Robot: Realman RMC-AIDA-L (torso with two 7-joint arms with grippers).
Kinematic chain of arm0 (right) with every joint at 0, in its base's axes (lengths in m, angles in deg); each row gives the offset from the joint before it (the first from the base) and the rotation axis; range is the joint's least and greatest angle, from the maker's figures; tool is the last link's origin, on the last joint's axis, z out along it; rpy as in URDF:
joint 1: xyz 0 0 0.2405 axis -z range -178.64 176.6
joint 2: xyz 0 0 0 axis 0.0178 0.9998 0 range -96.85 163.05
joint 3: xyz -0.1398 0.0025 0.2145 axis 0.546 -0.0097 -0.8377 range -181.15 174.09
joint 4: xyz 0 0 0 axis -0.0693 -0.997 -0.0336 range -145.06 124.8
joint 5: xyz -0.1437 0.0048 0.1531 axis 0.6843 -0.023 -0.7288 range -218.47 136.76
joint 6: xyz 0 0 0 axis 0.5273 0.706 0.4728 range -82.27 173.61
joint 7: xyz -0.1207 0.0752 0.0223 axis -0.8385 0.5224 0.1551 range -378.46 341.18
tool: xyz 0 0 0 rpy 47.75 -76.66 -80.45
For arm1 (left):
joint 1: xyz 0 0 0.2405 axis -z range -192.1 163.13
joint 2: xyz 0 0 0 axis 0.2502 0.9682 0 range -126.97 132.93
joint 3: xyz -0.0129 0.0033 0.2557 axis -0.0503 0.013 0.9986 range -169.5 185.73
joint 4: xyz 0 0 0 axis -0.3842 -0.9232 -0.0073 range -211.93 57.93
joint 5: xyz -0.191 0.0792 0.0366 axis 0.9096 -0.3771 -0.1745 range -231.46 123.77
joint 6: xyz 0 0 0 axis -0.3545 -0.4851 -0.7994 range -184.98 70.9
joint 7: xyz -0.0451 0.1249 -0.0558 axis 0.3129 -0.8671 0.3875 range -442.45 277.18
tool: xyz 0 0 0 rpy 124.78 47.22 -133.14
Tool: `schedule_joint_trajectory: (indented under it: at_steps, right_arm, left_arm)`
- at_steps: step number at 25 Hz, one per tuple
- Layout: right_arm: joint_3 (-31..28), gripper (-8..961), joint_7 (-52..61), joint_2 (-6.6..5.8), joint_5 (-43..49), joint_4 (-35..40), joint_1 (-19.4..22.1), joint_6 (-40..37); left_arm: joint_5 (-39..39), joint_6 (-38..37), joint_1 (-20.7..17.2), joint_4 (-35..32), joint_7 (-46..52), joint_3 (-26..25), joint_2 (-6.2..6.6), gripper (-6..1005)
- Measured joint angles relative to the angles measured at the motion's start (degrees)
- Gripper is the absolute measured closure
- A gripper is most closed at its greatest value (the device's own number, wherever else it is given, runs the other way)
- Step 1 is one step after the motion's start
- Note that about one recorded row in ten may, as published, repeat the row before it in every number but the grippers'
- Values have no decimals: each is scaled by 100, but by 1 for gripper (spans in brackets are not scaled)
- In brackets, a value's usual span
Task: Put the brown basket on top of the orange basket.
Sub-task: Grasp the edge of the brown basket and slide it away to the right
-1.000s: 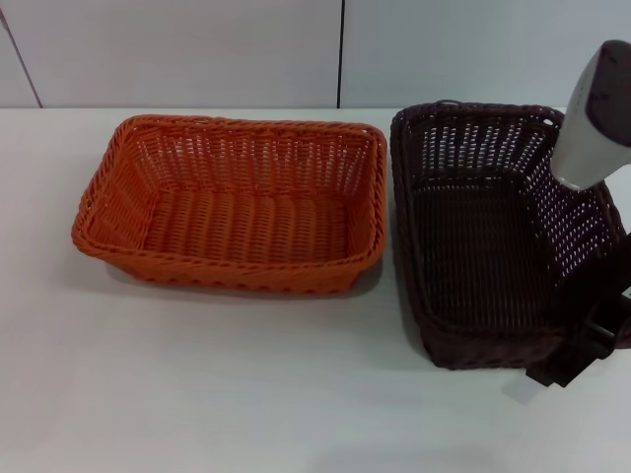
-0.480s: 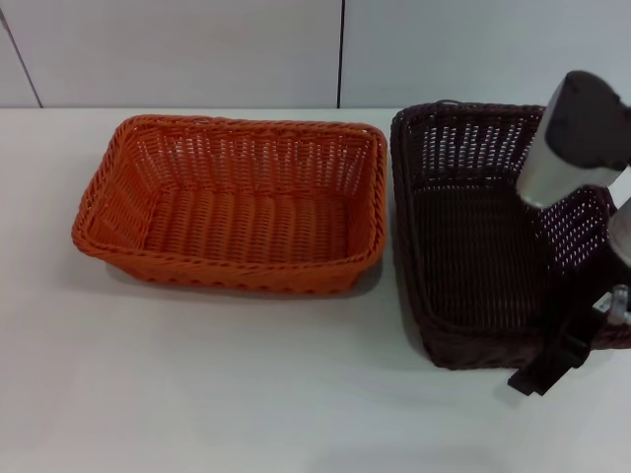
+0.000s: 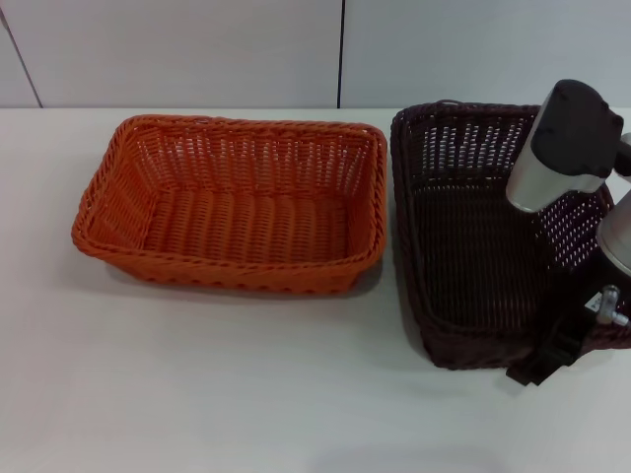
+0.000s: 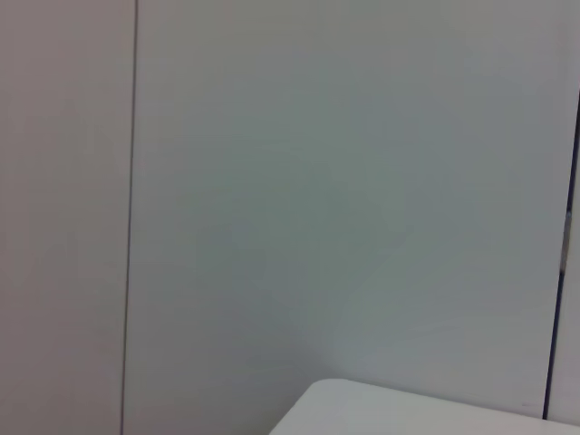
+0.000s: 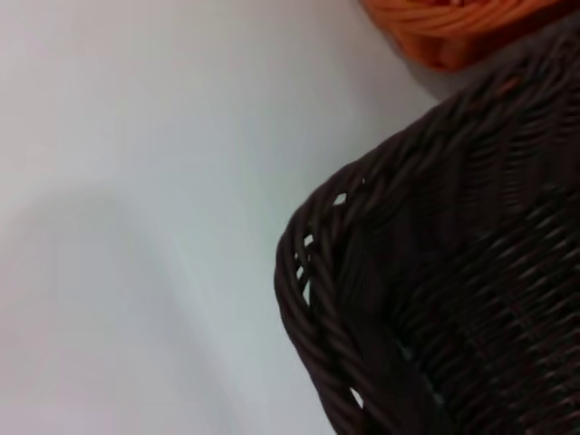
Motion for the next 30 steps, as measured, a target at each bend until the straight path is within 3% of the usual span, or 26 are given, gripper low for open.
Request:
schedule_joint_trajectory:
  at_steps: [12, 17, 30]
  right_arm:
    - [44, 542, 17, 3, 14, 36, 41, -9]
    - [13, 638, 38, 5, 14, -85, 51, -116]
    - [1, 712, 231, 5, 203, -773, 72, -616]
  left_arm:
    - [-13, 10, -22, 0, 0, -33, 2, 186]
    - [-32, 19, -29, 1, 0, -32, 2, 186]
    - [-5, 35, -35, 62, -1, -33, 1, 186]
